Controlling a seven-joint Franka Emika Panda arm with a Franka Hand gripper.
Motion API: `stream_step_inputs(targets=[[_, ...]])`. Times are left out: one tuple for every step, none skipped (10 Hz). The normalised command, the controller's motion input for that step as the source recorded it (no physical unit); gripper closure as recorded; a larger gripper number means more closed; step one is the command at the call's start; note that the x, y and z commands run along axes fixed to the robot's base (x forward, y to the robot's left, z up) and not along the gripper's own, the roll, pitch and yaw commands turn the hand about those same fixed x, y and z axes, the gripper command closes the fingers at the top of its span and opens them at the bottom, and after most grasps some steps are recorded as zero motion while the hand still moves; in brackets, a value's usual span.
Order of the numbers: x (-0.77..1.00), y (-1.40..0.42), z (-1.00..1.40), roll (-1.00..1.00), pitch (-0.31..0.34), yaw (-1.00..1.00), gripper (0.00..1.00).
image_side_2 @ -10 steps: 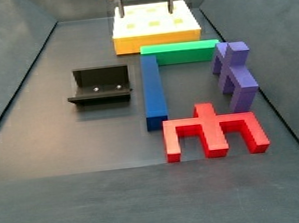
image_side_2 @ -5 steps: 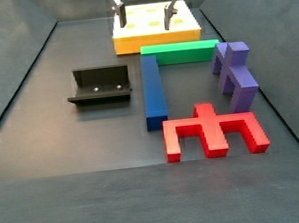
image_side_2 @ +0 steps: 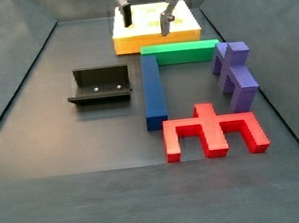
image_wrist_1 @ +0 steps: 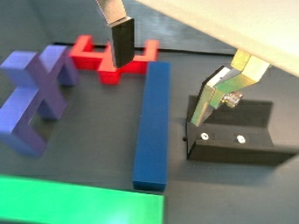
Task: Pick up the green object. Move up. Move to above the board. Insert the green object.
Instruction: Pick up the green object.
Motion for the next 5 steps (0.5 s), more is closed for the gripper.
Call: stream_step_inputs(targets=[[0.0,0.0,0.0,0.0,-0.011,-0.96,0.0],[0.0,0.0,-0.02,0.0,-0.004,-0.97,0.0],[0.0,0.0,-0.02,0.0,0.0,-0.99,0.0],[0.0,0.0,-0.02,0.0,0.0,-1.0,0.0],[0.03,0.04,-0.05,-0.03,0.0,-0.93,0.0]])
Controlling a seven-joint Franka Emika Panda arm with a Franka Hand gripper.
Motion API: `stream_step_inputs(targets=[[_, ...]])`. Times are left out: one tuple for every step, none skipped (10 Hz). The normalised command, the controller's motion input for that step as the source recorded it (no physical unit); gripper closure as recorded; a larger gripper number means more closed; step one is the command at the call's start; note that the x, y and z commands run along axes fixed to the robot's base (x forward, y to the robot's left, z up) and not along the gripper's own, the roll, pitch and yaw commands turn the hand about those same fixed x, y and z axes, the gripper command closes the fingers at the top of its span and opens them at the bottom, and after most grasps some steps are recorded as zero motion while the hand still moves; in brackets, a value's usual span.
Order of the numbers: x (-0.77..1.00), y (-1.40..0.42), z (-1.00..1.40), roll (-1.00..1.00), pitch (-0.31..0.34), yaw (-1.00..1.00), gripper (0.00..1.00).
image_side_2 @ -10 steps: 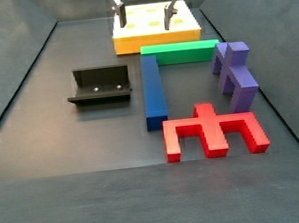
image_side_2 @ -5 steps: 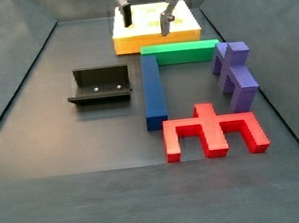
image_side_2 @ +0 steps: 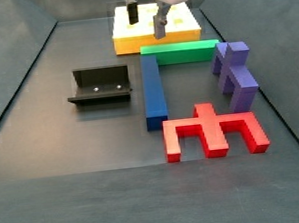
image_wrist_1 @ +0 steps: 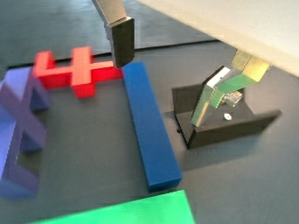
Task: Pick up the green object. Move up. Move to above the board. Insert the green object.
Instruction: Pick up the green object.
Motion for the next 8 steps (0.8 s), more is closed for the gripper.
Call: stream_step_inputs(targets=[[0.01,0.03,-0.06,-0.03,0.0,-0.92,0.0],[0.0,0.02,-0.06,-0.02,0.0,-0.92,0.0],[0.0,0.01,-0.07,-0.01,0.0,-0.91,0.0],[0.0,0.02,-0.07,-0.01,0.0,-0.91,0.0],[0.0,0.03,-0.07,-0.04,0.0,-0.88,0.0],[0.0,0.0,-0.07,-0.02,0.0,-0.72,0.0],[0.0,-0.26,-0.07,0.0,0.019,-0.44,0.0],[-0.19,-0.36,-0.18,0.04,0.023,-0.28,0.0]])
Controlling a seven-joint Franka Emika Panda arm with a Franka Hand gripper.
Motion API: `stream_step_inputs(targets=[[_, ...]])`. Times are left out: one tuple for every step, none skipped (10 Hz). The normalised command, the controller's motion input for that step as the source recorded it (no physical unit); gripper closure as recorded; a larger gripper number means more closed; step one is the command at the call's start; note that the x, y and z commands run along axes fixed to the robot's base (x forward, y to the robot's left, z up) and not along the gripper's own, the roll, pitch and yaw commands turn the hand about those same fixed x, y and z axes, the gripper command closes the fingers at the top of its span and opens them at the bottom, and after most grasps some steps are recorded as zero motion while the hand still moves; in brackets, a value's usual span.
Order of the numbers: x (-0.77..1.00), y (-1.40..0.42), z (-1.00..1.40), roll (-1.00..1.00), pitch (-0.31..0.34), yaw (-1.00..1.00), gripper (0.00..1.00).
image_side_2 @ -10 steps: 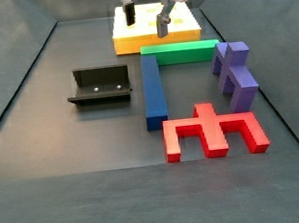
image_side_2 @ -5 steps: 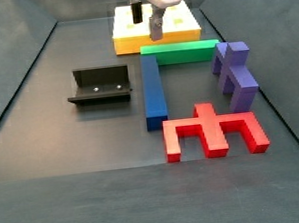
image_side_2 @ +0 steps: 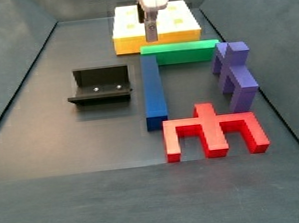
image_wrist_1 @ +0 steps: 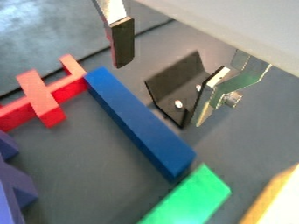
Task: Pick up the green object. Move up. Move to above the board. Insert the green object.
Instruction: Pick up the green object.
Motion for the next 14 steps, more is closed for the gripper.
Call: stream_step_inputs(targets=[[-0.2,-0.38,-0.42,0.09,0.097,-0.29,0.0],[-0.41,-0.22,-0.54,0.1,0.13,-0.33,0.0],[-0.51,-0.18,-0.46,0.08,0.131,-0.46,0.0],[-0.44,-0.21,-0.38,0.01,0.084,-0.46,0.0],[-0.42,-0.37,-0.49,0.03,0.063,-0.36,0.0],[-0.31,-0.3,-0.31,0.0,0.063,-0.37,0.0],[-0.17,-0.17,-0.27,-0.01,0.0,-0.25,0.0],[-0.11,-0.17,-0.27,-0.01,0.0,-0.12,0.0],[-0.18,-0.09,-0.23,-0.06,0.0,-0.13,0.0],[-0.25,-0.12,-0.27,-0.11,-0.01,-0.09,0.0],[-0.21,-0.12,-0.27,-0.11,-0.007,0.0,0.0],[-0.16,0.0,-0.23,-0.16,-0.01,0.04,0.0],[-0.12,0.0,-0.11,-0.22,-0.034,0.09,0.0],[-0.04,0.0,-0.08,-0.28,-0.077,0.15,0.0]])
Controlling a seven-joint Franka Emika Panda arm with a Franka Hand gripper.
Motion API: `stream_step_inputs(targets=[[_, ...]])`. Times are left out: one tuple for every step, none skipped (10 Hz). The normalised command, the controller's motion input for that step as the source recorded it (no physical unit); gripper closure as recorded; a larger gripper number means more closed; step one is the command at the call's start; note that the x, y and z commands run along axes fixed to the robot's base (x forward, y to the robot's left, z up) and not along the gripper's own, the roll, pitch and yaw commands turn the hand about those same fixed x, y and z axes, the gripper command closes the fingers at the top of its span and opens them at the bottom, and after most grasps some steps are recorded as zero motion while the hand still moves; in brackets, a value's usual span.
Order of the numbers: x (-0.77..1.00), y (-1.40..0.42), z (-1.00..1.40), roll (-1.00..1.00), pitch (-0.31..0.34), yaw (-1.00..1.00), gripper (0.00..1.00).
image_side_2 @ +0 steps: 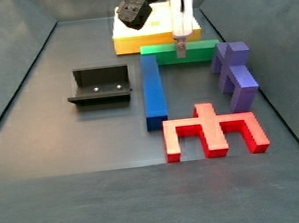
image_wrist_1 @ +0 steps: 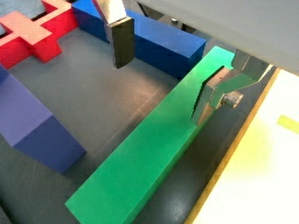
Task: Pick up the green object. Move up. Move to above the board. Insert the green object.
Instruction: Pick up the green object.
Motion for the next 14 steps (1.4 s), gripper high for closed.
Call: stream_step_inputs(targets=[[0.0,0.0,-0.11,-0.23,-0.084,0.24,0.0],[0.0,-0.1,-0.06,-0.15,-0.049,0.24,0.0],[-0.02,-0.09,-0.1,-0.12,-0.041,0.23,0.0],[-0.1,-0.08,-0.15,-0.06,-0.043,0.17,0.0],[-0.17,-0.08,-0.17,0.0,-0.041,0.03,0.0],[-0.19,0.0,-0.18,0.03,0.0,0.0,0.0],[-0.1,0.0,-0.18,0.03,0.0,0.0,0.0],[-0.06,0.0,-0.18,0.02,0.0,0.0,0.0],[-0.07,0.0,-0.21,0.04,-0.003,0.0,0.0],[0.0,0.0,-0.25,0.03,-0.003,0.0,0.0],[0.02,0.0,-0.29,0.02,0.0,0.0,0.0],[0.0,0.0,-0.31,0.05,0.0,0.0,0.0],[0.0,0.0,-0.25,0.05,0.0,0.0,0.0],[-0.11,0.0,-0.11,0.05,0.0,0.0,0.0]])
